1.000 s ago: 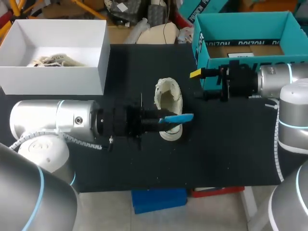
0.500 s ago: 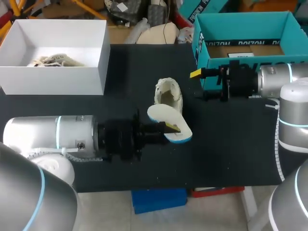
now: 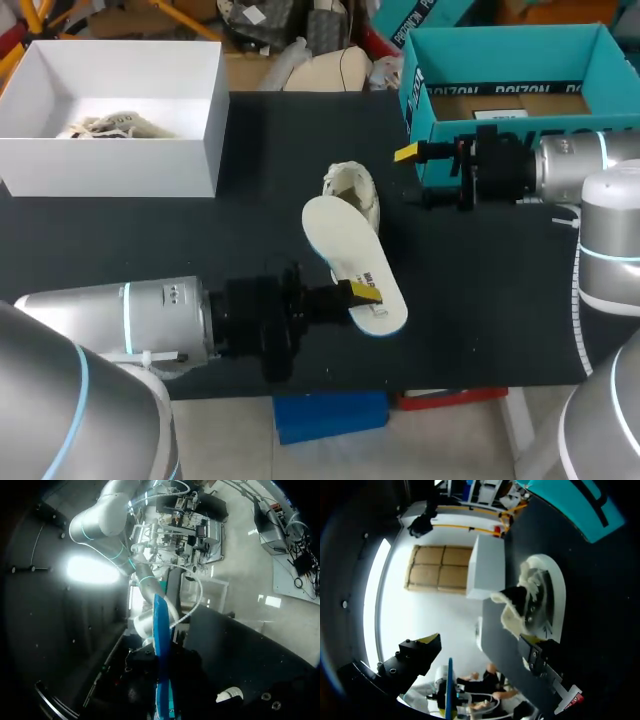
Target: Take the shoe out of the shoebox, open the shoe tongue, remove and reinsert the insole, then place the shoe into the shoebox
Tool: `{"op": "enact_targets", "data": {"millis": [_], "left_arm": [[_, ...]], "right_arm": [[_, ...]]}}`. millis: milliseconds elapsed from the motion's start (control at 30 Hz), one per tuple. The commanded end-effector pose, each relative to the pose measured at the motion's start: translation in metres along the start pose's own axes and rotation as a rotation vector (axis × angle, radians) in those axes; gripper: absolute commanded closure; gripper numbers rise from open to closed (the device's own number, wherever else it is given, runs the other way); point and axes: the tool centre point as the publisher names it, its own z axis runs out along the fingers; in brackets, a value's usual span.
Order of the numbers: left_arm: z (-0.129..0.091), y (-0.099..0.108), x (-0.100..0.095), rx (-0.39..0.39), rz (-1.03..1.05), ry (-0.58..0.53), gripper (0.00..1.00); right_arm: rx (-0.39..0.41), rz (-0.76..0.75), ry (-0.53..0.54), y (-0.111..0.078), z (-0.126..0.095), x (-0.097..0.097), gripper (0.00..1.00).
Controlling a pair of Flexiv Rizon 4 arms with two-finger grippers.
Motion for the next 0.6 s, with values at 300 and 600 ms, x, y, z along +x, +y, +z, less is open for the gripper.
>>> {"op": "enact_targets", "data": {"millis": [300,600], "left_arm": [[0.010,0.033,0.057,-0.013,0.182,-0.179,1.00],[0.029,0.065,0.072,0.035,0.338,-0.146,1.00]], "right_arm": [[-0.003,0.000,-0.001,0.000,0.001,0.000,0.00],[-0.003,0.000,-0.001,0.000,0.001,0.000,0.00]]}}
